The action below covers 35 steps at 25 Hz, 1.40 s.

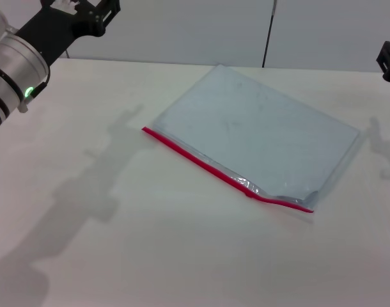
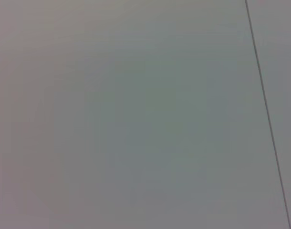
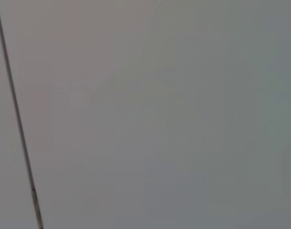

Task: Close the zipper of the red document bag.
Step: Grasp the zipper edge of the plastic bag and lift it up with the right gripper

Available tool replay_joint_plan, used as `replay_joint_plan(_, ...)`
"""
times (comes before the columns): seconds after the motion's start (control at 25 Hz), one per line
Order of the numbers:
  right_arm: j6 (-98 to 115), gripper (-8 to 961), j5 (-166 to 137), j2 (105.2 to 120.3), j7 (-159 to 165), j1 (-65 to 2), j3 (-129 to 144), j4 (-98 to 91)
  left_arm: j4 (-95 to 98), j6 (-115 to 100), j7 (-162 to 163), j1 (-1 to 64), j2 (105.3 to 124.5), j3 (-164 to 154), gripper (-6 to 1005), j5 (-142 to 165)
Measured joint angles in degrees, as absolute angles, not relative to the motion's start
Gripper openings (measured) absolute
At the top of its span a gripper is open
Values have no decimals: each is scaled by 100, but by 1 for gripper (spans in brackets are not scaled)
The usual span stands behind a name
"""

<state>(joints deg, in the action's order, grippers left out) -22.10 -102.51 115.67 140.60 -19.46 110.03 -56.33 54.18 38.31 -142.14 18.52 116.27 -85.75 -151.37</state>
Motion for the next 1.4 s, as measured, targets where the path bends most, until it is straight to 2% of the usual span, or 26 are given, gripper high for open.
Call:
replay_joint_plan(0.92,-2083,620,-10440,11564,14055,-1877,10992,-5781,5245,3789,-14229,1816,11623,-8290,587,-15193)
replay_joint_plan(1.2,30,621,-11386,11404,14015,-1364,10318,-6850,5461,3338,-14054,1740,11591,-8305,587,-15043)
replay_joint_plan(1.4,1904,622,-12081,11467,13627,-1068,9616,-7668,5544,3325,-13741,1733,11528,-8296,585,-14922)
